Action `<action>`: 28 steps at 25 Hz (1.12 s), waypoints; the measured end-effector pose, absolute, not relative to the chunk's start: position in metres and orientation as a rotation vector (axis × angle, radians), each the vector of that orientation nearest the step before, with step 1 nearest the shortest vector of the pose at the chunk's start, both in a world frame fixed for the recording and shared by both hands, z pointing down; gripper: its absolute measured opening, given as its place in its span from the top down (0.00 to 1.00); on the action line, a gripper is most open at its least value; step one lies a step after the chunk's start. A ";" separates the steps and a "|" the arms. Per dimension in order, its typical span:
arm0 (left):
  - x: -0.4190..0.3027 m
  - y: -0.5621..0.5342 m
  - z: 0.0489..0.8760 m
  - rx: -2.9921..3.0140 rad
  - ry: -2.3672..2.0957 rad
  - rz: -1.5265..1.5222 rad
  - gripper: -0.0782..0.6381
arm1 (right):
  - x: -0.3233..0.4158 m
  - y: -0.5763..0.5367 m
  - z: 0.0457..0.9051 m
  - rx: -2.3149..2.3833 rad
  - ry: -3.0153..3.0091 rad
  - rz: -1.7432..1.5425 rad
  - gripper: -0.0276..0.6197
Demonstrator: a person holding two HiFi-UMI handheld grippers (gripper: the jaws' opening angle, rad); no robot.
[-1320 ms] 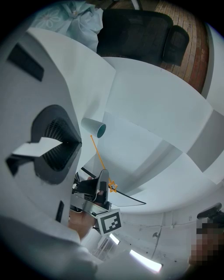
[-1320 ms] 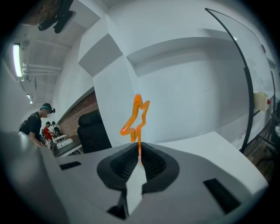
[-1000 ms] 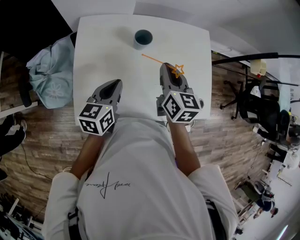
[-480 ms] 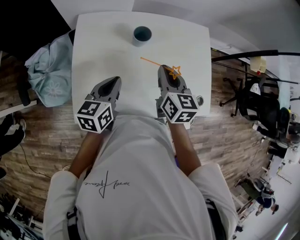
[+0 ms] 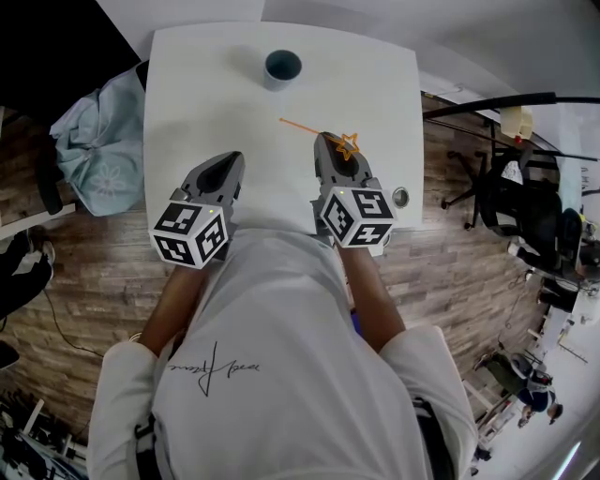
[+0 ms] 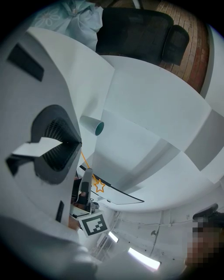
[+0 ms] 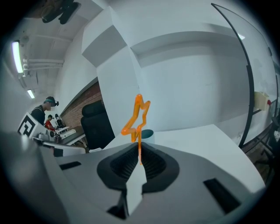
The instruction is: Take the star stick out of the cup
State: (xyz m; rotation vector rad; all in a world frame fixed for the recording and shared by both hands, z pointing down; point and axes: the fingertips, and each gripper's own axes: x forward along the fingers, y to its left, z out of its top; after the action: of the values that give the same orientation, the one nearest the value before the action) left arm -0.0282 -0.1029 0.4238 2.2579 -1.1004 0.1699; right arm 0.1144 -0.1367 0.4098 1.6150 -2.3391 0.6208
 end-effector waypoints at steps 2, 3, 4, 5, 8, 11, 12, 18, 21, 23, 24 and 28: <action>-0.029 -0.102 0.422 2.262 -1.101 0.168 0.88 | 0.113 -0.134 0.411 1.607 -2.338 0.625 0.92; -0.029 -0.102 0.421 2.263 -1.100 0.169 0.88 | 0.113 -0.133 0.412 1.602 -2.338 0.627 0.92; -0.029 -0.101 0.421 2.264 -1.099 0.170 0.89 | 0.112 -0.131 0.413 1.597 -2.337 0.631 0.92; -0.030 -0.100 0.420 2.267 -1.099 0.170 0.89 | 0.110 -0.130 0.414 1.591 -2.338 0.635 0.92; -0.031 -0.100 0.420 2.276 -1.105 0.182 0.88 | 0.107 -0.125 0.417 1.564 -2.346 0.649 0.92; -0.032 -0.101 0.420 2.288 -1.105 0.196 0.89 | 0.102 -0.120 0.420 1.522 -2.358 0.662 0.92; -0.032 -0.102 0.419 2.292 -1.104 0.195 0.88 | 0.100 -0.119 0.420 1.507 -2.364 0.665 0.92; -0.034 -0.104 0.419 2.297 -1.097 0.189 0.88 | 0.089 -0.115 0.418 1.394 -2.424 0.661 0.92; -0.035 -0.103 0.420 2.299 -1.093 0.190 0.89 | 0.083 -0.112 0.418 1.329 -2.443 0.644 0.92; -0.037 -0.103 0.421 2.294 -1.094 0.192 0.89 | 0.081 -0.110 0.419 1.292 -2.455 0.650 0.93; -0.037 -0.102 0.422 2.292 -1.094 0.192 0.89 | 0.080 -0.109 0.418 1.276 -2.461 0.653 0.93; -0.036 -0.102 0.420 2.290 -1.096 0.191 0.88 | 0.079 -0.107 0.416 1.229 -2.474 0.638 0.93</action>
State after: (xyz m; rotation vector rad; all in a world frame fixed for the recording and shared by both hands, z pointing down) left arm -0.0355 -0.1024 0.4203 2.2896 -1.0962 0.1909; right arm 0.0794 -0.1071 0.4157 1.2287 -2.4742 0.6384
